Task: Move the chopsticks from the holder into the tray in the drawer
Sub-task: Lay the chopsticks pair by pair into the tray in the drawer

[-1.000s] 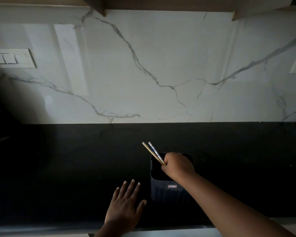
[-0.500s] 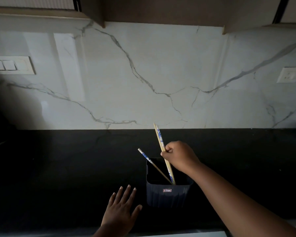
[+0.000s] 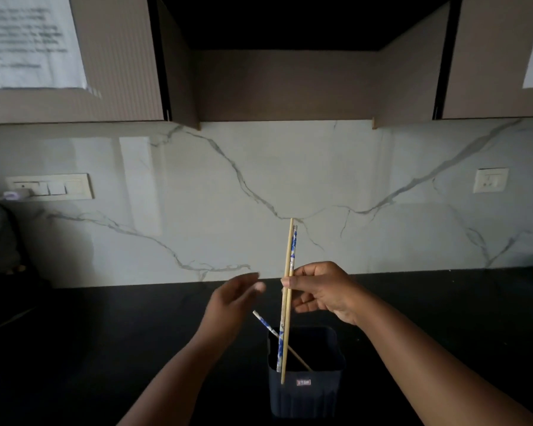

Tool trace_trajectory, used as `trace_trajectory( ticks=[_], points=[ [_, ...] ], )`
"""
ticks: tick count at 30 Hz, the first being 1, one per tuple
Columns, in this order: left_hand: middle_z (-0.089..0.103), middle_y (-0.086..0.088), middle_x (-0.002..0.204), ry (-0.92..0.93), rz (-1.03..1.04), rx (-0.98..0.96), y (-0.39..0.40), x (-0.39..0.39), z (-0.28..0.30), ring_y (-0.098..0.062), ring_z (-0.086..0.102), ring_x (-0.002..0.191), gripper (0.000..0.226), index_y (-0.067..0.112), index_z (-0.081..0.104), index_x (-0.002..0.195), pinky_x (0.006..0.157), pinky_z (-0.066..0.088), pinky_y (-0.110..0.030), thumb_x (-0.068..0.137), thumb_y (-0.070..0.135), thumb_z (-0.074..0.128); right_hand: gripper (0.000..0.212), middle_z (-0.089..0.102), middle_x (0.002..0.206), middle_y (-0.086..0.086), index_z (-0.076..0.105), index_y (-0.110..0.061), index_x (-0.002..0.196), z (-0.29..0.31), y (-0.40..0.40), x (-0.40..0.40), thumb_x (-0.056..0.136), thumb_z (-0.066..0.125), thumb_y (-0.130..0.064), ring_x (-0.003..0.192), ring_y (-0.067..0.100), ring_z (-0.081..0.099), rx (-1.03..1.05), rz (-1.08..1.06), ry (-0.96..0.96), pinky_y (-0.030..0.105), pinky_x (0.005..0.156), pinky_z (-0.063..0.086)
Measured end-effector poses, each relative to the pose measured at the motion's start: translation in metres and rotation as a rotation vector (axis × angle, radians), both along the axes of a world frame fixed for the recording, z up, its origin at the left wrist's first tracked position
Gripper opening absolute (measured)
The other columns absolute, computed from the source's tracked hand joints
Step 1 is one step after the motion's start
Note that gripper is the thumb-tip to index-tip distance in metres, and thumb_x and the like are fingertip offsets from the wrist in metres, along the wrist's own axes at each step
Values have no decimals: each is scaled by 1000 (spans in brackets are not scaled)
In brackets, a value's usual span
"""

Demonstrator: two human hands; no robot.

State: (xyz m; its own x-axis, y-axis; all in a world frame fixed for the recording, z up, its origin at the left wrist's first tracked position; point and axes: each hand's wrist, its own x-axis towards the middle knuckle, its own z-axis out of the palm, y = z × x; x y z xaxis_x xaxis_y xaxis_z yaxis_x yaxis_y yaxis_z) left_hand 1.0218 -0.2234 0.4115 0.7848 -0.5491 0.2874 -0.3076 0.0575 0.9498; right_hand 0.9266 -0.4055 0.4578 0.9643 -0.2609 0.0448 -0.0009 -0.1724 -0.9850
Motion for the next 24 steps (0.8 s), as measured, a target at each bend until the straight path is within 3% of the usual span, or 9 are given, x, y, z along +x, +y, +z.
trace_trajectory(
  ticks=[3,5,11,13,15,17,19,22,24],
  points=[
    [74,-9,98,22,-229,186,-10,-18,26,-22,70,93,21,20,70,103,82,58,-32,83,25,72,17,76,81,14,74,-7,91,4,9,-2,81,77,-21,72,23,74,50,42,-26,31,63,59],
    [74,-13,94,20,-225,195,-11,-23,25,-23,70,85,11,17,72,97,77,59,-32,87,15,69,19,76,80,15,73,-5,92,8,12,-3,81,77,-20,70,24,74,45,54,-32,31,62,59],
    [76,-12,88,171,-164,152,-2,-24,18,-24,74,83,11,10,72,97,68,57,-28,88,13,67,13,77,86,10,72,-8,94,22,16,-18,84,73,-16,73,21,75,-92,-26,-45,31,65,61],
    [76,-13,90,221,-154,124,2,-23,18,-24,73,84,14,9,71,100,67,56,-27,88,13,67,6,77,87,3,74,-17,91,38,17,-28,85,71,-16,76,18,74,-119,-117,-214,27,67,61],
    [76,-12,91,269,-164,95,7,-21,21,-24,73,83,15,10,71,100,66,56,-27,87,16,69,15,77,90,-8,75,-31,89,62,22,-43,84,72,-17,85,12,73,-172,-164,-555,21,71,58],
    [75,-12,94,320,-189,67,10,-18,24,-24,73,84,14,11,72,97,64,56,-27,86,17,70,19,76,100,-15,73,-35,97,84,28,-57,84,72,-21,94,3,70,-497,-131,-891,16,79,55],
    [74,-13,99,360,-224,39,11,-17,27,-24,73,87,12,11,72,97,65,56,-27,87,16,67,22,73,108,-7,71,-24,109,89,32,-63,87,66,-22,97,6,70,-983,-125,-1068,21,83,57],
    [73,-16,103,419,-274,-24,10,-20,32,-23,72,84,15,8,71,98,66,56,-29,87,14,63,25,74,108,9,75,-16,105,67,32,-56,84,63,-9,94,23,72,-1492,-181,-1087,37,74,62],
    [73,-16,97,451,-329,-67,8,-23,35,-20,70,78,18,5,71,100,65,56,-29,87,14,62,28,76,103,11,77,-15,102,42,28,-48,84,58,-7,91,26,73,-1629,-118,-1046,40,69,63]
  ],
)
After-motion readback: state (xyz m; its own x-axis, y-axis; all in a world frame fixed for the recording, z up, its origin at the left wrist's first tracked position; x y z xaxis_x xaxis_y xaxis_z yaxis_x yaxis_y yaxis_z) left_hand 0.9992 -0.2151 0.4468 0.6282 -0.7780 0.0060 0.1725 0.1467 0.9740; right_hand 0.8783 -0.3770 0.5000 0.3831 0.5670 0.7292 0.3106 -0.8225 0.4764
